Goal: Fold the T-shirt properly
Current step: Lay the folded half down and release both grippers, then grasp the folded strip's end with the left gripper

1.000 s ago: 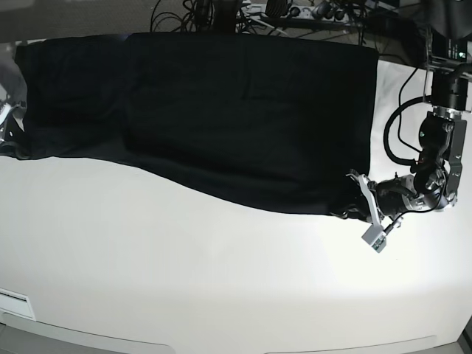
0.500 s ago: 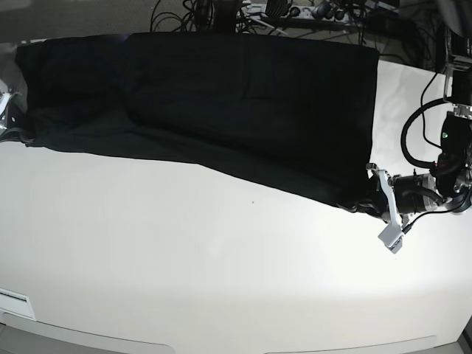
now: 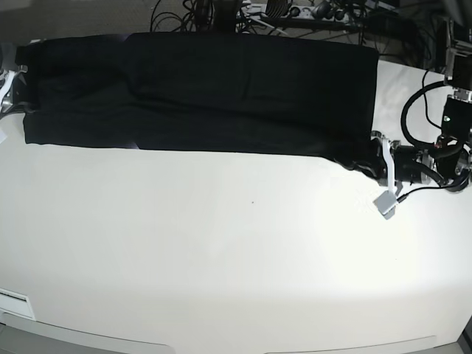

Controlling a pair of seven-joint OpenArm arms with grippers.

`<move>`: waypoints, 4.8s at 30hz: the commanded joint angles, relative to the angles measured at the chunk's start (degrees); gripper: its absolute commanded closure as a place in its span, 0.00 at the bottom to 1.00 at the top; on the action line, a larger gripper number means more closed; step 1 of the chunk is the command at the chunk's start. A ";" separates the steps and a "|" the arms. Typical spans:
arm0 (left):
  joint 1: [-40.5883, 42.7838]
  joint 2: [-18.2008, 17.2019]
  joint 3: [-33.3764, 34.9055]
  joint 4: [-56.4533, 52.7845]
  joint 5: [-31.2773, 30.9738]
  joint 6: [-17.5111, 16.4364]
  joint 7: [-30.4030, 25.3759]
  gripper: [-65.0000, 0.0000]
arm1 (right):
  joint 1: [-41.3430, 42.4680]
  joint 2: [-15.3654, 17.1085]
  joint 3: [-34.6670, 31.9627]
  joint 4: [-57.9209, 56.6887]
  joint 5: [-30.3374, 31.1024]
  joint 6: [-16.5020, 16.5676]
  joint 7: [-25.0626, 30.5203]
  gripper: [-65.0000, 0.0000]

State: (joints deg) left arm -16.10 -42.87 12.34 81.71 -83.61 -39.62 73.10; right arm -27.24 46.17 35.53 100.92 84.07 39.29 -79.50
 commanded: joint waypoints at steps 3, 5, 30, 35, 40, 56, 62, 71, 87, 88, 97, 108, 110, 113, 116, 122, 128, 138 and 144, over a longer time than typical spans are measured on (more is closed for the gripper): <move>-0.42 -1.44 -0.66 0.83 -1.39 -0.38 -0.11 1.00 | 0.44 1.49 0.85 0.70 0.93 0.20 1.55 1.00; -0.37 -1.95 -0.66 0.83 -1.39 -0.38 -0.07 1.00 | 0.44 1.46 0.85 0.70 0.44 0.15 3.30 1.00; 3.28 -6.03 -0.66 9.35 -1.39 -0.38 3.52 1.00 | 0.42 1.46 0.85 0.70 -2.25 -3.26 3.10 1.00; 3.72 -6.05 -0.66 9.35 -1.39 -0.38 4.83 1.00 | 0.42 1.46 0.85 0.70 -7.28 -3.30 3.67 1.00; 3.72 -6.03 -0.66 9.35 -1.39 -0.38 4.96 1.00 | 0.42 1.46 0.85 0.70 -7.43 -3.37 4.04 1.00; 3.69 -9.14 -0.68 9.35 -1.39 1.05 4.96 0.47 | 2.60 1.79 0.96 0.72 -7.41 -5.29 2.78 0.45; 3.74 -10.01 -0.68 9.35 -1.39 1.97 4.98 0.47 | 4.17 -1.25 0.94 0.72 0.93 -5.27 7.96 0.50; 3.69 -10.01 -0.68 9.35 -1.39 1.99 5.84 0.49 | 4.35 -16.06 0.94 0.59 -4.20 0.71 9.29 1.00; 1.95 -9.97 -5.55 9.35 10.45 8.90 -5.84 0.49 | 4.02 -26.64 -0.55 -6.25 -29.66 -0.13 22.34 1.00; 1.95 -9.97 -7.19 9.35 12.09 9.99 -7.02 0.49 | 4.07 -26.64 -1.01 -7.19 -30.27 -0.57 22.36 1.00; 2.97 -9.49 -22.32 9.29 20.31 17.16 -9.92 0.49 | 4.11 -26.47 -2.93 -8.66 -36.44 -4.50 25.73 1.00; 11.06 -5.33 -26.73 9.27 19.58 17.64 -9.20 0.49 | 6.27 -26.49 -2.93 -4.74 -53.55 -27.71 30.93 1.00; 11.89 -3.52 -26.73 9.27 18.71 18.27 -8.24 0.49 | 6.27 -26.49 -2.93 -4.74 -56.13 -33.66 30.91 1.00; 13.44 -1.31 -26.73 9.27 16.20 17.99 -6.93 0.49 | 6.29 -26.47 -2.93 -4.39 -58.75 -37.94 31.58 1.00; 14.73 0.90 -26.73 9.27 13.38 17.27 -4.98 0.49 | 6.27 -26.43 -2.91 -2.49 -60.39 -37.42 31.89 1.00; 15.32 5.33 -26.84 9.27 10.82 16.09 -3.82 0.49 | 6.25 -26.43 -2.91 5.09 -60.39 -33.64 31.45 0.72; 15.89 9.44 -27.34 9.31 9.70 15.43 -2.49 0.47 | 6.10 -26.47 -2.91 10.58 -60.57 -31.71 29.27 0.59; 16.28 11.34 -25.86 9.31 9.20 12.92 -3.26 0.40 | 5.81 -26.47 -2.91 10.67 -61.68 -30.91 28.70 0.59; 17.92 15.61 -25.86 9.31 9.57 15.26 -4.00 0.40 | 5.79 -26.47 -2.91 10.67 -61.90 -30.88 28.22 0.59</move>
State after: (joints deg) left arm 2.35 -26.37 -13.19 90.28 -72.82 -24.27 69.84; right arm -21.63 18.70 32.29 110.52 22.46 8.58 -52.14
